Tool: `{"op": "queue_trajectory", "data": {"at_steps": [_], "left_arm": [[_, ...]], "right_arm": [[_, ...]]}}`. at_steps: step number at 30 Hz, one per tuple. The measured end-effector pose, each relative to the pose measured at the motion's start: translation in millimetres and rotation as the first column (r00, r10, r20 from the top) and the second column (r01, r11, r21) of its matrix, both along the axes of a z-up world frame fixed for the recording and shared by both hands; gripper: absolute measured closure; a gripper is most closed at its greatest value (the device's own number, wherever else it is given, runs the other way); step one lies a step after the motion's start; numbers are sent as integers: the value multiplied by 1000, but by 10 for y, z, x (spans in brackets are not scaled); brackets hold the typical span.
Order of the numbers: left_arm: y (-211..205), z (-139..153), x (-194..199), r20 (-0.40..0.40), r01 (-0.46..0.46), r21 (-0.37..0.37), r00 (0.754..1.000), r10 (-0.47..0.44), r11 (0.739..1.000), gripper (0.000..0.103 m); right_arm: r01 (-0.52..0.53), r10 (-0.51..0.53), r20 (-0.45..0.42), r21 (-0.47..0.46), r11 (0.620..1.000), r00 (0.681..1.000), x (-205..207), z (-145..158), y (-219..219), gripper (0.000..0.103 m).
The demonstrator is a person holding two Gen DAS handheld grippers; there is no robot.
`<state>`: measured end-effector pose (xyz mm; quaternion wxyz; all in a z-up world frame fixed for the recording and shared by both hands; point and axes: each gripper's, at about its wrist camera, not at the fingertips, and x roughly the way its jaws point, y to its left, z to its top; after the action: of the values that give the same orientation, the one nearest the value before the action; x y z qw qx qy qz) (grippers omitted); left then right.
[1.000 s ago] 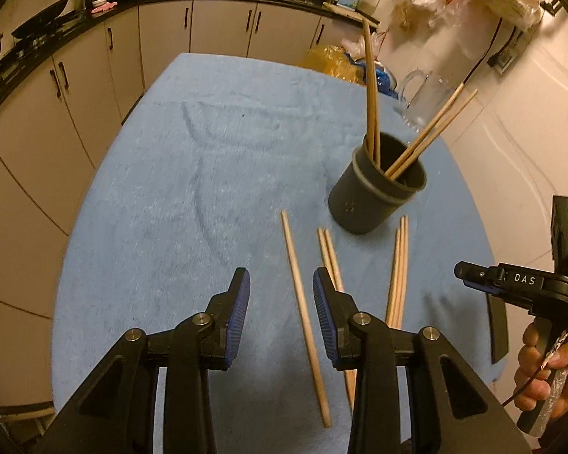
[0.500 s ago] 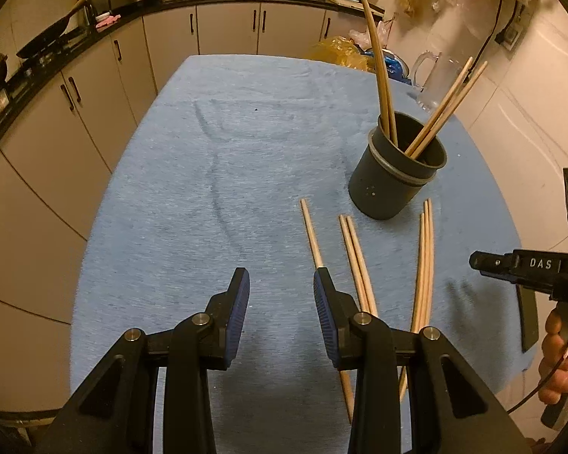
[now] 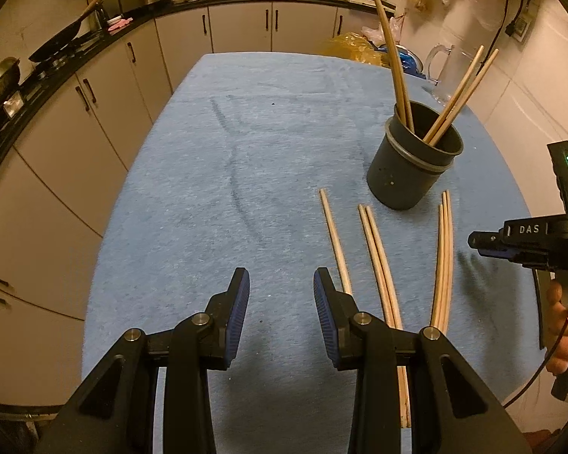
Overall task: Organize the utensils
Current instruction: 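Move both open tools back over the remaining chopsticks, then close the left tool on a chopstick while the right tool grasps another chopstick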
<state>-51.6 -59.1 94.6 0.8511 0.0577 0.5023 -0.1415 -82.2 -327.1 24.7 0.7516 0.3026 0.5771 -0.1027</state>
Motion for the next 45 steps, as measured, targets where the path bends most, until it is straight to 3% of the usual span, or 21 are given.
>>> {"op": "queue_trajectory", "data": {"at_steps": [12, 22, 28, 34, 40, 45], "left_arm": [[20, -1, -27, 7, -23, 18, 1000, 23, 1000, 69], [-21, -40, 15, -7, -17, 11, 1000, 18, 1000, 69], [-29, -146, 125, -64, -19, -14, 998, 18, 1000, 68], [11, -268, 272, -140, -56, -65, 989, 46, 996, 68], [-6, -273, 294, -143, -61, -74, 988, 50, 995, 68], [14, -284, 279, -146, -61, -73, 988, 50, 995, 68]], "right_arm": [[-26, 26, -31, 3, 1000, 999, 159, -172, 40, 79], [-55, 55, -42, 1, 998, 998, 177, -258, 57, 91], [-46, 46, -52, -6, 999, 998, 124, -254, -56, 94], [-11, 12, -14, 79, 997, 1000, 138, -167, -124, 93], [-27, 28, -8, 85, 996, 1000, 270, -135, -46, 93], [-39, 42, -54, 55, 998, 998, 294, -207, -40, 93]]}}
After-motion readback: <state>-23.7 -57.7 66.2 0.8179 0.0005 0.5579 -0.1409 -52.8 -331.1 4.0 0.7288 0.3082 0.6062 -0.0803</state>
